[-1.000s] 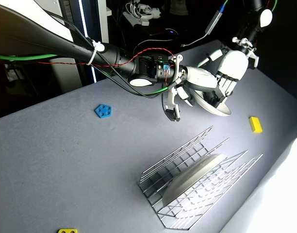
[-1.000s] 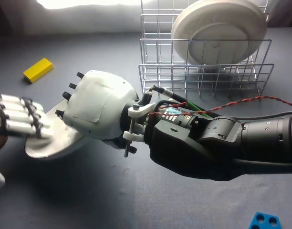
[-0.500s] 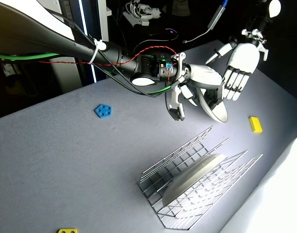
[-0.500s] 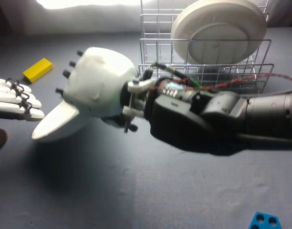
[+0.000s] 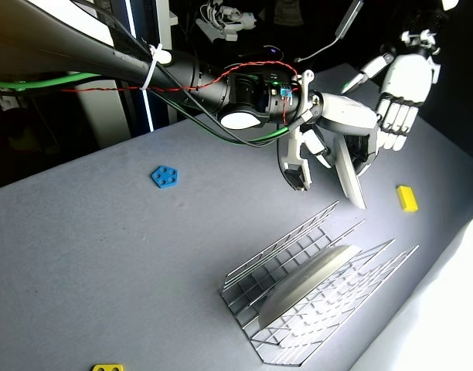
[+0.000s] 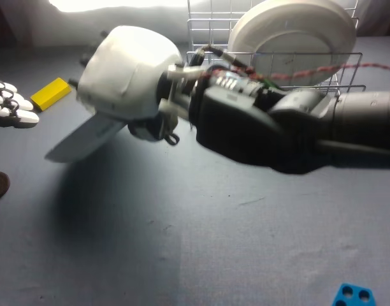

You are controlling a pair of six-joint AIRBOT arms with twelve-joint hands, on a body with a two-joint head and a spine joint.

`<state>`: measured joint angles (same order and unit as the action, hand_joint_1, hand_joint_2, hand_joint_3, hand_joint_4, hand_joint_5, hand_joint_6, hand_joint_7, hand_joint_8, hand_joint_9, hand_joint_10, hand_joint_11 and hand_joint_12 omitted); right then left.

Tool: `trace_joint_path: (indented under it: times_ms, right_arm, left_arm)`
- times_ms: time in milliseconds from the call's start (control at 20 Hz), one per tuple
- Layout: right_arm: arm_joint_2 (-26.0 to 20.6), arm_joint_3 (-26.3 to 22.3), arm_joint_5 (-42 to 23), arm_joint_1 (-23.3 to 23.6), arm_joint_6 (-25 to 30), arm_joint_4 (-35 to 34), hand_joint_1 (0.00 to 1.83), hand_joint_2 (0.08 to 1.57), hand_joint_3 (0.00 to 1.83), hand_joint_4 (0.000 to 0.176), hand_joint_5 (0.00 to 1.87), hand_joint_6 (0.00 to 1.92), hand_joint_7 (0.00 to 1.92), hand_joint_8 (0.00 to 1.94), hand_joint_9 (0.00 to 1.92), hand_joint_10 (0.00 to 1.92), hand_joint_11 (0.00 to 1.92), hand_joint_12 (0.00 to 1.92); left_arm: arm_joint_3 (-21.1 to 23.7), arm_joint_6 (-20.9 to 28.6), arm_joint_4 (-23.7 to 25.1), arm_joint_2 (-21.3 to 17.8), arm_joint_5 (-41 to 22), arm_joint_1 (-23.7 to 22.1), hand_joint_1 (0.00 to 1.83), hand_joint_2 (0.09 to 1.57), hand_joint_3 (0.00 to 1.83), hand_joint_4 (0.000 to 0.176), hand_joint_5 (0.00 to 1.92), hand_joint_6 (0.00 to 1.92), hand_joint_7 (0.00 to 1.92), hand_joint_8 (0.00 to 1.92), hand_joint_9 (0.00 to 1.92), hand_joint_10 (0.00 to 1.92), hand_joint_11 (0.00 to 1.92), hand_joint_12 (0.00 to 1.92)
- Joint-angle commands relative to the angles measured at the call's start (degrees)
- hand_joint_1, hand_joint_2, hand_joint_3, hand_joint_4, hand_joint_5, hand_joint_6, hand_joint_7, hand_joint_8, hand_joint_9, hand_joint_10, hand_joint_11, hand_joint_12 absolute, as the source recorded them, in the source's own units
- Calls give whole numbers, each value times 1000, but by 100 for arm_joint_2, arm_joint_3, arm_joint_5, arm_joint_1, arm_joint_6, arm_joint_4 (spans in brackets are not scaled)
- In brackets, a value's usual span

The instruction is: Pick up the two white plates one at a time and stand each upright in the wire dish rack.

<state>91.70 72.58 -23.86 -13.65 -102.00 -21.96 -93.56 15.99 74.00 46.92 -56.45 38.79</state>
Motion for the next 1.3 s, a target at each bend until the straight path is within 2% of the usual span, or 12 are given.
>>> trace_joint_path:
  times_ms: [0,100,250,400,650,750,900,1250]
  right_arm:
    - [-53,-13,-704,146,-11,51,1401,1021,0,0,1099,677,1189,564,1183,827,1070,830]
    - [-101,-12,-619,218,40,-151,1398,1034,0,0,1069,711,1139,656,1167,868,1055,868]
    - [-161,-10,-479,355,172,-680,1400,1023,0,0,1101,673,1185,580,1168,848,1052,865]
    - [-187,9,-305,523,177,-1341,1399,1028,0,0,1098,681,1163,618,1158,865,1047,876]
    - [-192,9,-273,569,191,-1353,1399,1030,0,0,1064,706,1165,602,1180,859,1072,869]
    - [-194,12,-266,601,197,-1353,1396,1041,0,0,1037,757,1132,665,1151,898,1034,889]
    - [-218,23,-232,700,466,-1411,1400,1027,0,0,1093,680,1179,589,1163,859,1054,836]
    - [-325,48,-127,930,370,-2546,1401,1020,0,0,1109,662,1204,555,1166,840,1063,830]
  left_arm:
    - [-36,54,-235,-79,-185,-44,0,1069,2,0,23,5,2,1,0,0,0,0]
    - [-38,277,38,-112,-198,-43,0,1068,1,0,34,8,10,4,0,0,0,0]
    - [-48,573,110,-184,-247,-57,0,1061,0,0,19,7,2,1,0,0,0,0]
    - [-95,571,108,-198,-245,-149,0,1066,0,0,31,8,8,2,0,0,0,0]
    - [-101,459,114,-188,-173,-162,0,1067,1,0,16,0,0,0,0,0,0,0]
    - [-148,401,114,-174,-172,-152,0,1056,0,0,29,4,4,1,0,0,0,0]
    - [-199,300,116,-161,-165,-115,0,1073,4,0,31,3,9,2,1,0,0,0]
    - [-203,239,116,-179,-146,-84,0,1059,0,0,37,5,13,4,0,0,0,0]
